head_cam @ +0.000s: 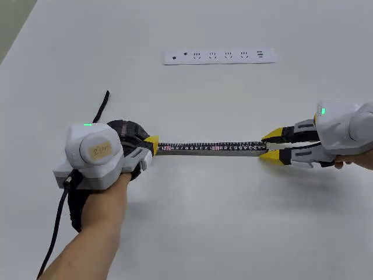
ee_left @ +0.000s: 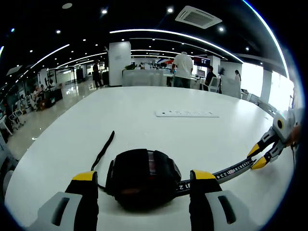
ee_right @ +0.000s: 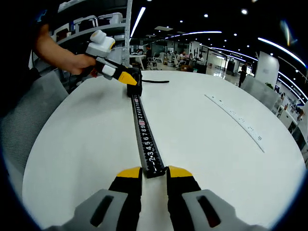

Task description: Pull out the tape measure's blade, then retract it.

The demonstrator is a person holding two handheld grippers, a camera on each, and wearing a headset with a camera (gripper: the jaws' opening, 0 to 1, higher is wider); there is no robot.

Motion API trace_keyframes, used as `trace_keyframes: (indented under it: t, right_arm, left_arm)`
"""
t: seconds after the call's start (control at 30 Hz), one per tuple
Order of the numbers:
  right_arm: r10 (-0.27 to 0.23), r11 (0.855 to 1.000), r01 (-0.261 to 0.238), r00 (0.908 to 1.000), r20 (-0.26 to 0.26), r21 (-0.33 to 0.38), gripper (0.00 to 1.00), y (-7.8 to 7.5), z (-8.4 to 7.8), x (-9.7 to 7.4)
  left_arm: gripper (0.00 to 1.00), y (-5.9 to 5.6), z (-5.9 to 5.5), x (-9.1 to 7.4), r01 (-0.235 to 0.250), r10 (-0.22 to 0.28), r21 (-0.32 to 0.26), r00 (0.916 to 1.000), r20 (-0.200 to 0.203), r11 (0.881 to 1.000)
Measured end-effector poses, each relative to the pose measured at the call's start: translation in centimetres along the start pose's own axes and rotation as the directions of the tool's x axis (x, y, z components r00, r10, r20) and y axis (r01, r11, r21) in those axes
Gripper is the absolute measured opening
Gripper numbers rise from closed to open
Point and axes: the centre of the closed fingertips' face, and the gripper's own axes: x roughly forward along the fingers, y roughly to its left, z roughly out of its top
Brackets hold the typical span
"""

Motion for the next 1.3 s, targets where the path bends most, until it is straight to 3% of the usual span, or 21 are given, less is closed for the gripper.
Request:
trace_keyframes:
  t: [0.3, 0.53, 0.73, 1.3]
  right_arm:
    - [-0.002, 1.000, 0.002, 1.0000, -0.002, -0.014, 0.14, -0.24, -0.04, 0.09]
    - [-0.003, 1.000, 0.003, 1.0000, -0.005, -0.029, 0.13, -0.32, -0.03, 0.10]
    - [-0.002, 1.000, 0.002, 1.0000, -0.006, -0.030, 0.13, -0.33, 0.01, 0.09]
    - [0.002, 0.998, -0.004, 0.9996, -0.028, -0.059, 0.12, -0.52, -0.16, -0.01]
  left_arm:
    - [0.71, 0.18, -0.59, 0.50, -0.012, 0.012, -0.006, 0.9995, -0.029, 1.000]
    - [0.69, 0.04, -0.25, 0.53, -0.019, 0.019, -0.024, 0.9996, -0.019, 1.000]
    - [0.64, 0.07, -0.54, 0.78, -0.023, 0.022, -0.042, 0.9992, -0.035, 0.999]
    - [0.58, 0.19, -0.75, 0.81, -0.026, 0.026, 0.001, 0.9980, -0.057, 1.000]
